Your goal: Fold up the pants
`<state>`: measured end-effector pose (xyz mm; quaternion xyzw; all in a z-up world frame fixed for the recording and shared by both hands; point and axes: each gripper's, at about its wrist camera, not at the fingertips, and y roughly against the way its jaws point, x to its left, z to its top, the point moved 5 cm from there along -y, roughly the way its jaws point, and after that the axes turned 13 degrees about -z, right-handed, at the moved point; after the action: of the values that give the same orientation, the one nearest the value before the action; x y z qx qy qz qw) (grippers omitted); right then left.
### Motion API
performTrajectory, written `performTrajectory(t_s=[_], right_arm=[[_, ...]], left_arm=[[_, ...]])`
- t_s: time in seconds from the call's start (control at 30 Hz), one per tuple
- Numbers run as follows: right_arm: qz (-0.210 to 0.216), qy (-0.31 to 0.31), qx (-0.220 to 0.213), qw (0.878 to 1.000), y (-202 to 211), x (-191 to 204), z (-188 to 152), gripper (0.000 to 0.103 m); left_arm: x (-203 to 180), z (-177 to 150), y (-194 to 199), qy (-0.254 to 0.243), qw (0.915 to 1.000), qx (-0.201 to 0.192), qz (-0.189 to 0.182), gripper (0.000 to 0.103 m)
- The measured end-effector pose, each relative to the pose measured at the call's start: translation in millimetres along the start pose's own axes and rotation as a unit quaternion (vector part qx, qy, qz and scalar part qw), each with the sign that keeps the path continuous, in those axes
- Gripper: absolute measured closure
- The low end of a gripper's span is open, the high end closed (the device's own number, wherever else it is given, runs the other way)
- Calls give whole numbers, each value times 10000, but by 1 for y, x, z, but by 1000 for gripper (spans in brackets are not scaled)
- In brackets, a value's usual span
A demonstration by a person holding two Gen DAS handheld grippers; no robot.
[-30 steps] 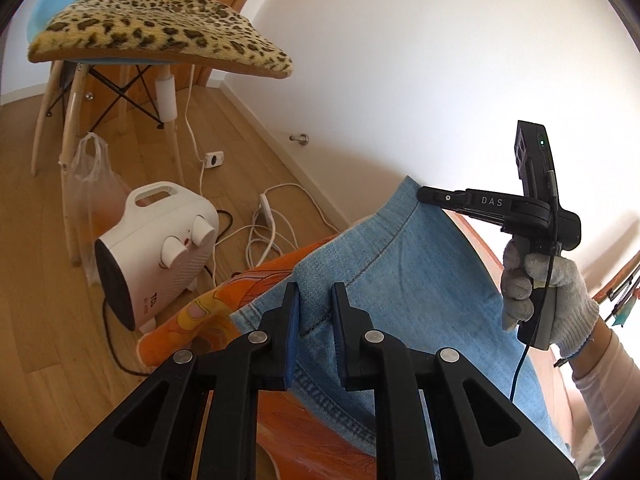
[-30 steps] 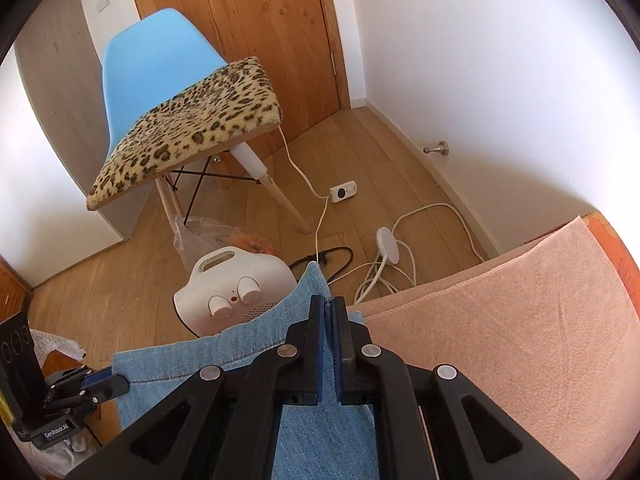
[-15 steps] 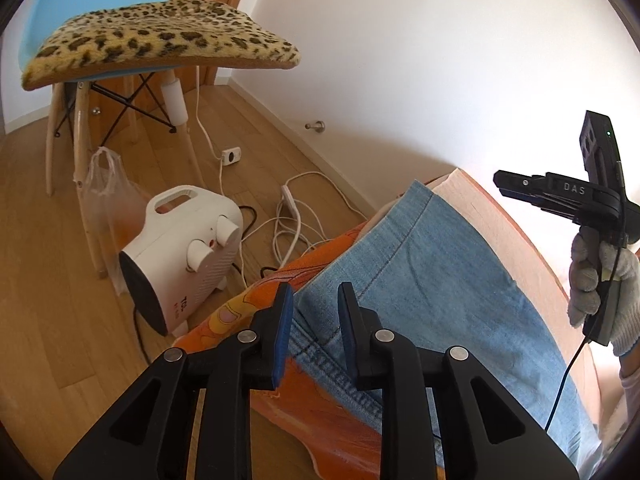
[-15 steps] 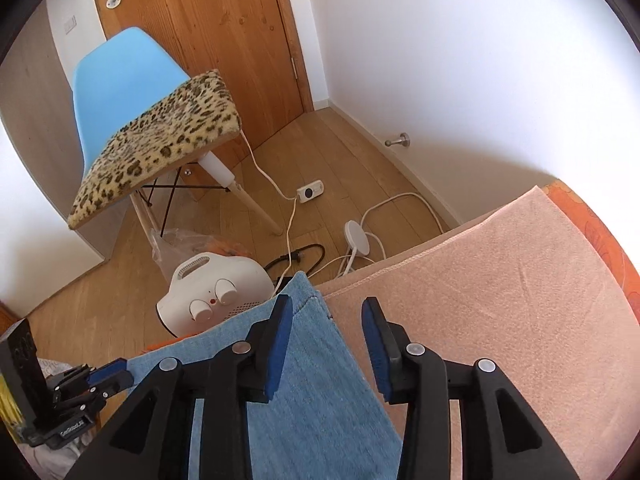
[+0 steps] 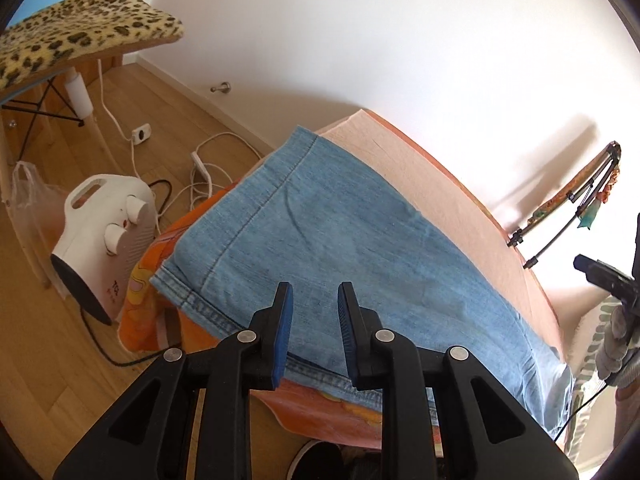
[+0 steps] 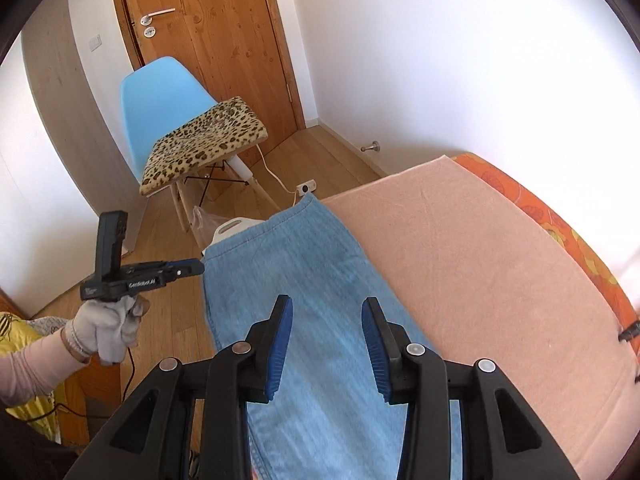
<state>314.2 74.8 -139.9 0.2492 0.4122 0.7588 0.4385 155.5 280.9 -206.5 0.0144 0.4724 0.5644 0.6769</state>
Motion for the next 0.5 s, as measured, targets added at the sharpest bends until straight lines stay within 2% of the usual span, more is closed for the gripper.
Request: performTrajectory(t_s=[0.2,0.37,0.5], right_arm=[[-43,193,334,9992,32,17,-93,64],[-104,804,712,9942,17,45,-157,66],[-497,1267,871,9869,-2,55,-182,66]], left_arm=[[8,-5,-18,80,9993,312,177,82],[14,-8,-22,73,9982,441,402,82],[18,-7,-26,83,9976,478,494,82]])
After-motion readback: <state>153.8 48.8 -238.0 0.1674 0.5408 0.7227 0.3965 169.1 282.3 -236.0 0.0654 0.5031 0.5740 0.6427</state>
